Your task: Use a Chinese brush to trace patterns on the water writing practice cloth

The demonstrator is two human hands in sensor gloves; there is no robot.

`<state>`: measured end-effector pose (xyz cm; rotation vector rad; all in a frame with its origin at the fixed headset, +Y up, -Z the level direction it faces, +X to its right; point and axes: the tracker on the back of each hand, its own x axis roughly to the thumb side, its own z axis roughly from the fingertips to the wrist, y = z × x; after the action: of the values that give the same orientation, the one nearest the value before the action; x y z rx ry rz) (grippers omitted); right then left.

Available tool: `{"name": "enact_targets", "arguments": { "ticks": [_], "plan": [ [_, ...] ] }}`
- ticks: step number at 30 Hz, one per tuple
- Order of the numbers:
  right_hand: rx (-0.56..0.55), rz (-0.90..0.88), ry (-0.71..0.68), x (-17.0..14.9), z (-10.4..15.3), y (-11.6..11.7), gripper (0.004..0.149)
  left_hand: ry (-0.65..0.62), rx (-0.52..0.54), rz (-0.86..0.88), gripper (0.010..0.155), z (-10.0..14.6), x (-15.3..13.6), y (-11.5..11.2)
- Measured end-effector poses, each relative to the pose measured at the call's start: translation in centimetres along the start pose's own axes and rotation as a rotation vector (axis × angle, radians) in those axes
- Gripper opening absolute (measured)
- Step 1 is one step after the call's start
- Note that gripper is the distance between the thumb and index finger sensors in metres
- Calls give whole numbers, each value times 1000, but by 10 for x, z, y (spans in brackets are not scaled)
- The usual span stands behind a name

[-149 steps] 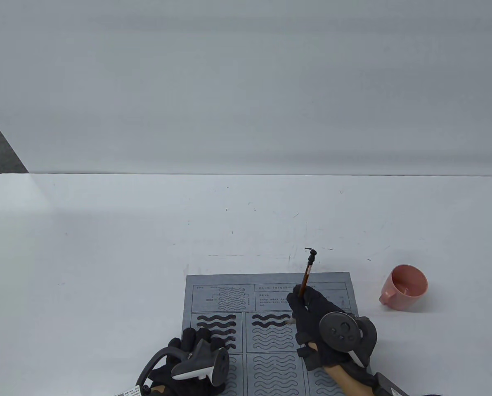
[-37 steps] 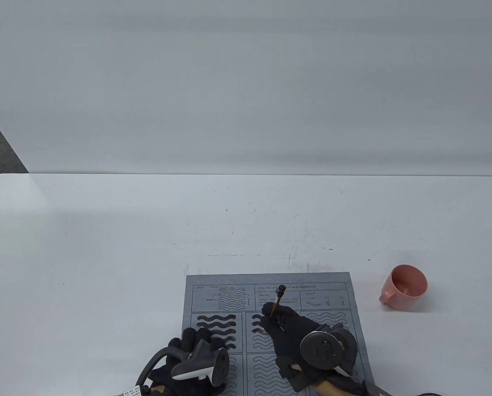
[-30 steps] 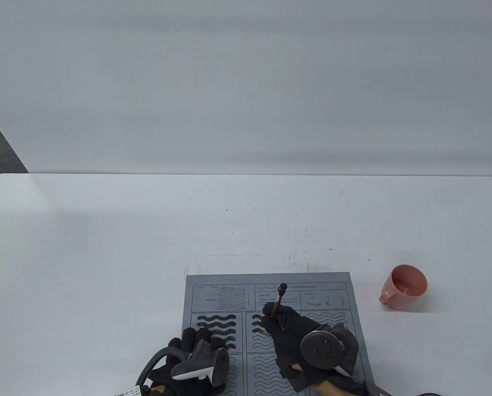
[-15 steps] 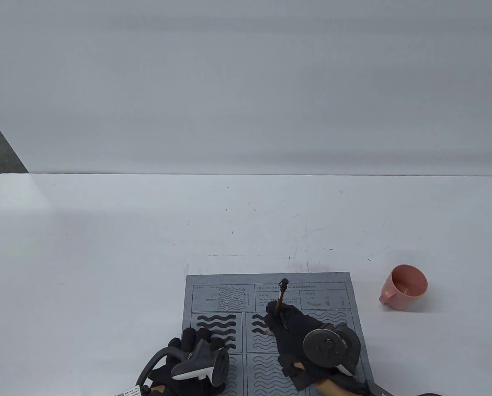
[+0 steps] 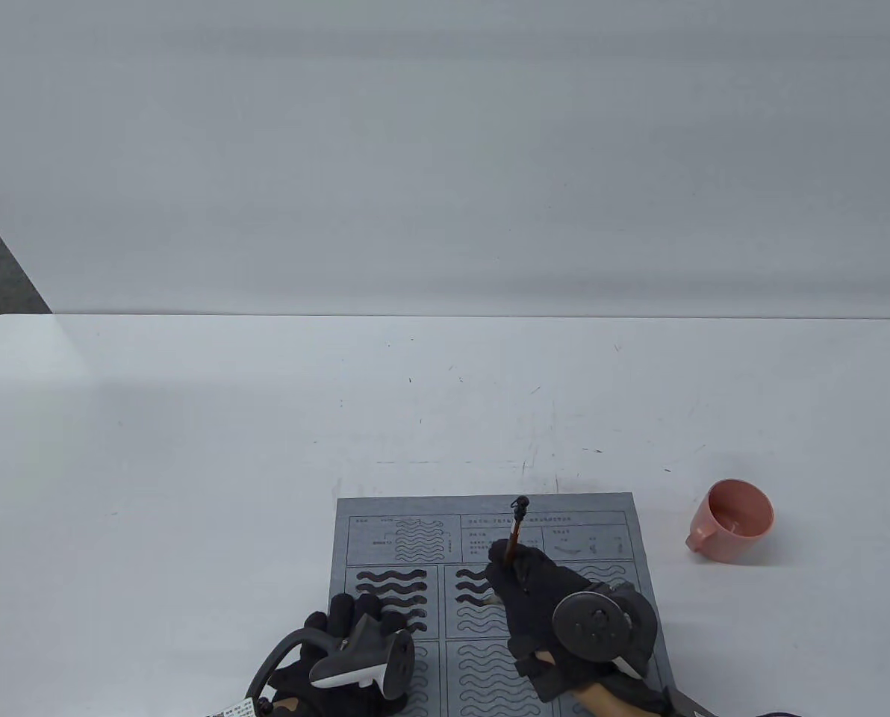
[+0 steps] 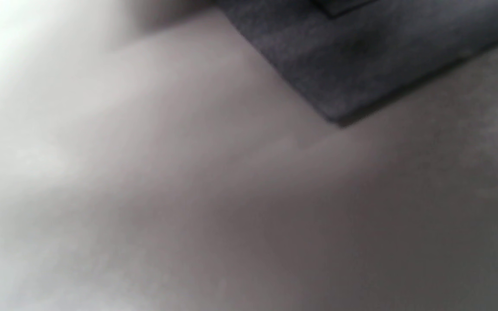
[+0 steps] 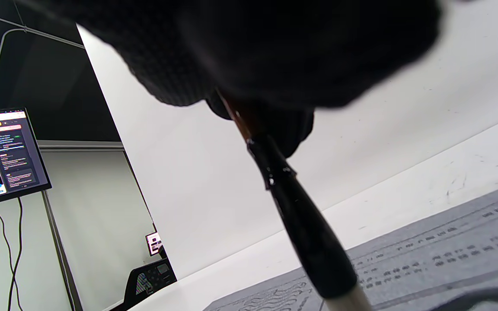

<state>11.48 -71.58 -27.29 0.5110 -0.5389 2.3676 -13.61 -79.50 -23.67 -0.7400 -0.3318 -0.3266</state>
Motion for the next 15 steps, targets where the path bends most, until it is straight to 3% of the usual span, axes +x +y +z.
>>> {"name": "enact_targets", "arguments": {
  "ticks": [15],
  "plan": [
    [-8,14,14,-2,-1,-2,38,0,0,0,89,0,0,0]
  ]
}}
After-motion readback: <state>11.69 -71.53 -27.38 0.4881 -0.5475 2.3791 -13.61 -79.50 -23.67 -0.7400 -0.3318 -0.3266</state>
